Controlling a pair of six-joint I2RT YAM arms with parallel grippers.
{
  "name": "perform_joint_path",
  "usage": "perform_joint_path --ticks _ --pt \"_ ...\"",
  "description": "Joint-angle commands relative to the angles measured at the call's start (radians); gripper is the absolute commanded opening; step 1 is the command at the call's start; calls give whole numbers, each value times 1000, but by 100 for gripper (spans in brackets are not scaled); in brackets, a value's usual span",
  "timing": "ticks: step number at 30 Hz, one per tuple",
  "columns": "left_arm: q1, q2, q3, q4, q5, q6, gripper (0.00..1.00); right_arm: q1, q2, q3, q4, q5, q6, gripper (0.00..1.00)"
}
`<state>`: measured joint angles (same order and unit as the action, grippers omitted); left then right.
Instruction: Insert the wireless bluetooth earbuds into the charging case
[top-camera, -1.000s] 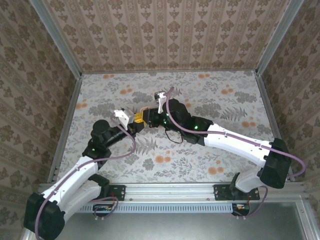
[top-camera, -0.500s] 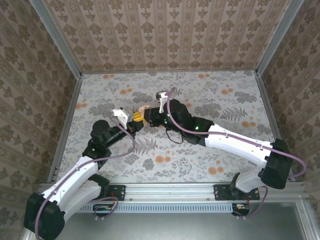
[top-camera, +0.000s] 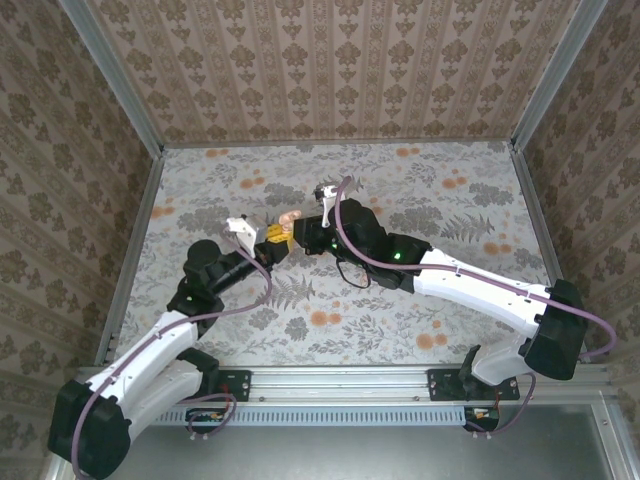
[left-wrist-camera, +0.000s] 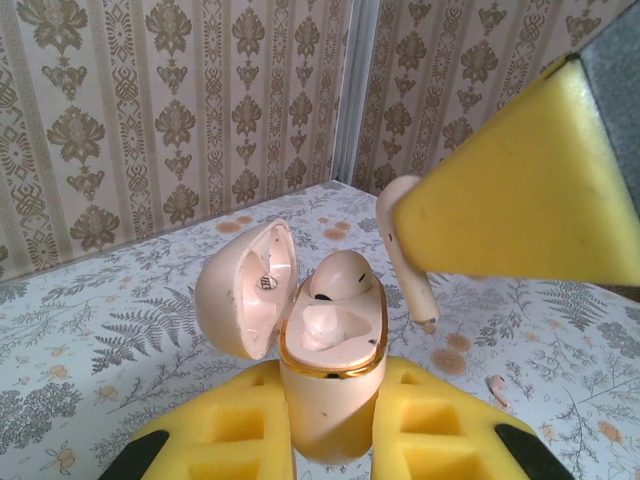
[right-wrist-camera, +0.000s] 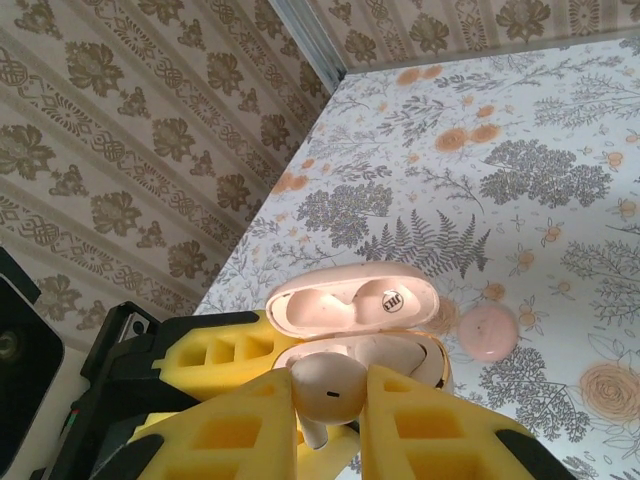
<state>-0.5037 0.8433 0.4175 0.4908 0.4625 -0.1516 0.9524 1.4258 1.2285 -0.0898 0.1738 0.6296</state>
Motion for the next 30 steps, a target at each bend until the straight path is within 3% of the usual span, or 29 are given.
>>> perform_joint_path --ticks 1,17,23,30 --pt "-7 -38 -18 32 -10 -6 0 -6 -20 33 -9 19 -25 19" --pt "2 -117 -76 10 -31 65 0 -6 -13 71 -52 31 -47 19" --pt "7 -99 -51 12 19 66 0 -1 -25 62 -54 15 -40 19" --pt "6 -73 -61 43 1 55 0 -1 -12 81 -80 34 -67 19"
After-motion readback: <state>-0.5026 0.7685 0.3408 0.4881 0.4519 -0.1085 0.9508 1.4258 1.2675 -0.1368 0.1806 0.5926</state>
